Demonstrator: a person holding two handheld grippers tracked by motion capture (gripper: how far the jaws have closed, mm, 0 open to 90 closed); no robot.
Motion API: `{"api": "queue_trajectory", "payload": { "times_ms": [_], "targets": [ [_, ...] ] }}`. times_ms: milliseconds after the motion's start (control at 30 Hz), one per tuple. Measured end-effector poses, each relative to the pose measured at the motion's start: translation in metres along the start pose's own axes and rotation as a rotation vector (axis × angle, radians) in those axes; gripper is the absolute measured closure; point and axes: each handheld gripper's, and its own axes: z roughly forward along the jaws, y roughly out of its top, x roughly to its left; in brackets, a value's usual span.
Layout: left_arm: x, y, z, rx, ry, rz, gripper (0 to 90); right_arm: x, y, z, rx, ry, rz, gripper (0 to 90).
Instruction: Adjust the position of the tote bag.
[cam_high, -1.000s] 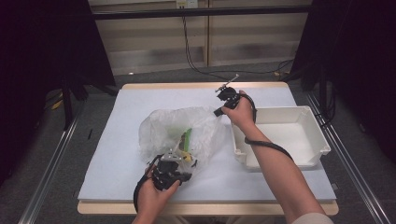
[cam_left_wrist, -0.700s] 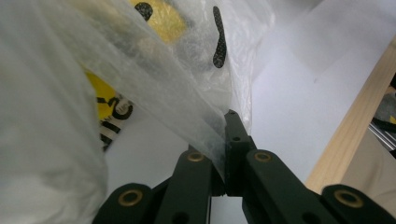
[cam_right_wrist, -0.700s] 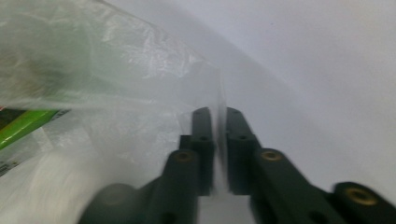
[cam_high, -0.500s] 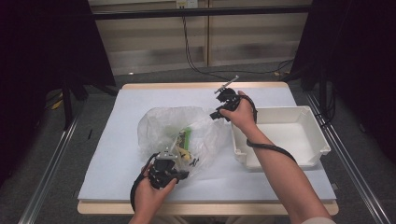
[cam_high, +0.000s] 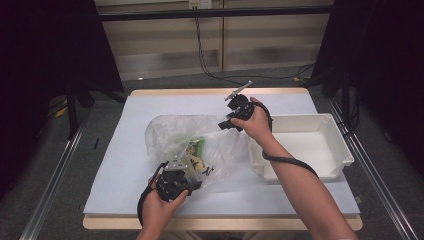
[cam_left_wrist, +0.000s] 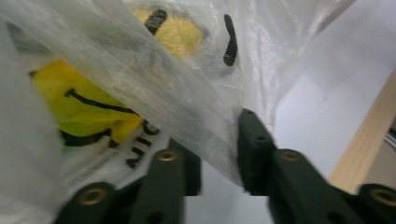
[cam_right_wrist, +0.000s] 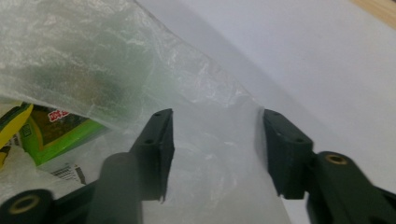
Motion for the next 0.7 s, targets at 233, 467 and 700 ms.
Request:
{"api": "queue_trajectory", "payload": {
  "times_ms": [233,467,700],
  "targets": [
    [0.011,0.004,-0.014,-0.085,0.090,0.006,34.5,0.005,0.003,0.008,0.023,0.022,-0.023,61.3],
    [0.020,0.010,-0.023,-0.146,0.089,-0.048,32.3,0.007,0.003,0.008,0.028,0.028,-0.055,71.6],
    [0.023,0.008,-0.017,-0.063,0.051,-0.063,82.8,0.008,0.001,0.014,0.050,0.025,-0.067,81.0]
  ]
}}
